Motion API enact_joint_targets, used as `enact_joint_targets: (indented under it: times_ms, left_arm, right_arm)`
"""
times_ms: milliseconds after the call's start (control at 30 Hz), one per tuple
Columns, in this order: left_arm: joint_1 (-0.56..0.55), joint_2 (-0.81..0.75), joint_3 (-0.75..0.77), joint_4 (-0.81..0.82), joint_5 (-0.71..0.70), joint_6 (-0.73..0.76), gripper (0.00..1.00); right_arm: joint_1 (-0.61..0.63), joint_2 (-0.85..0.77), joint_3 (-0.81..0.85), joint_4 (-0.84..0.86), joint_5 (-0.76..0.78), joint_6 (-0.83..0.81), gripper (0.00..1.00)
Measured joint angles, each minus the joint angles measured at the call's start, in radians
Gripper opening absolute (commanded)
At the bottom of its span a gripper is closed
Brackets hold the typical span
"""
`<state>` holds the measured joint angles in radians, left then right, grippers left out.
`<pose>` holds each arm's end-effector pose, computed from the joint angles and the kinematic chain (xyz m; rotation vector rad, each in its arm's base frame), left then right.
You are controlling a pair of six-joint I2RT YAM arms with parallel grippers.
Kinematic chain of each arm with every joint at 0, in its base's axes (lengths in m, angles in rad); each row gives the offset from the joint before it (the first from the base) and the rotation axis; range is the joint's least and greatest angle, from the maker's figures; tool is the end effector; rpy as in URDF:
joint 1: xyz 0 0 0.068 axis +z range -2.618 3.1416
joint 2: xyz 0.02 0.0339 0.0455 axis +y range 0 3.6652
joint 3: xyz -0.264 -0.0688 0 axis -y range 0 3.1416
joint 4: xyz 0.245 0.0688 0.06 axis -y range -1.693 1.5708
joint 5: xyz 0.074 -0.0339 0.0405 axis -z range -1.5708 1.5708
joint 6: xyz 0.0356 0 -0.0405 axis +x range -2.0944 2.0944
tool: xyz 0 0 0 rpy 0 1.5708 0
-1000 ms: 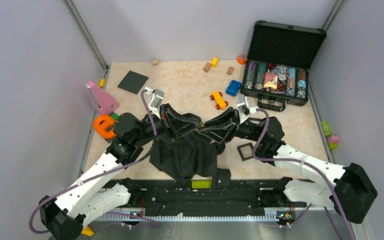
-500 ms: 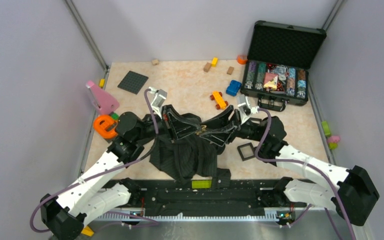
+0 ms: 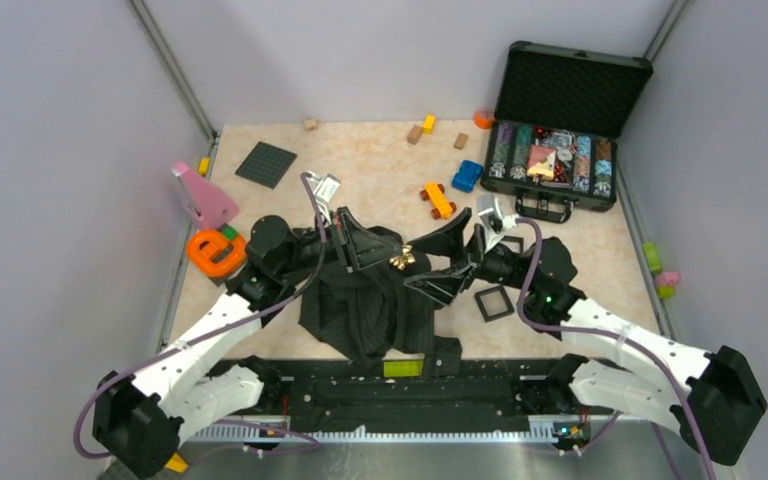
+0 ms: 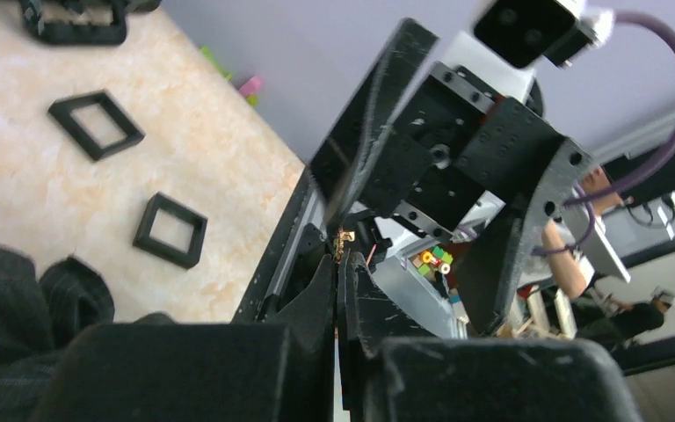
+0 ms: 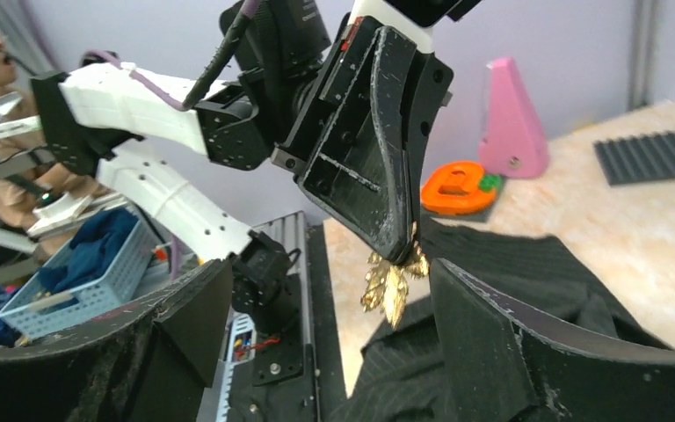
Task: Remove the brooch from the garment
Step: Close the brooch.
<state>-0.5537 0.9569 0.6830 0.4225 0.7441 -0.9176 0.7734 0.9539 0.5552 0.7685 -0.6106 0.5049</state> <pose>0.1737 -0.1357 0.3356 0.4139 1.6668 -1.6712 0.1378 0.1631 0.3263 -0.7588 1.1956 1.4458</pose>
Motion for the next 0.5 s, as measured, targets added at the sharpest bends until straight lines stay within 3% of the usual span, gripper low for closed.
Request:
enact_joint_targets:
  times_ms: [333,433,500]
  left_arm:
    - [0.069,0.135,-0.108,0.05,-0.015,-0.191,0.0]
    - [0.073,0.19,-0.153,0.15,-0.003,-0.29,0.0]
    - [0.073,0.242,-0.193,0.257,0.014,-0.373,0.0]
  right_arm:
    - [-0.035,-0.234,-0.258,-0.09,0.274,0.105,0.82]
    - [-0.037,-0.276,-0.342,-0.09,0.322,0.172,0.81]
    - [-0.037,-0.28,-0.364,-0.118,0.343,0.22,0.75]
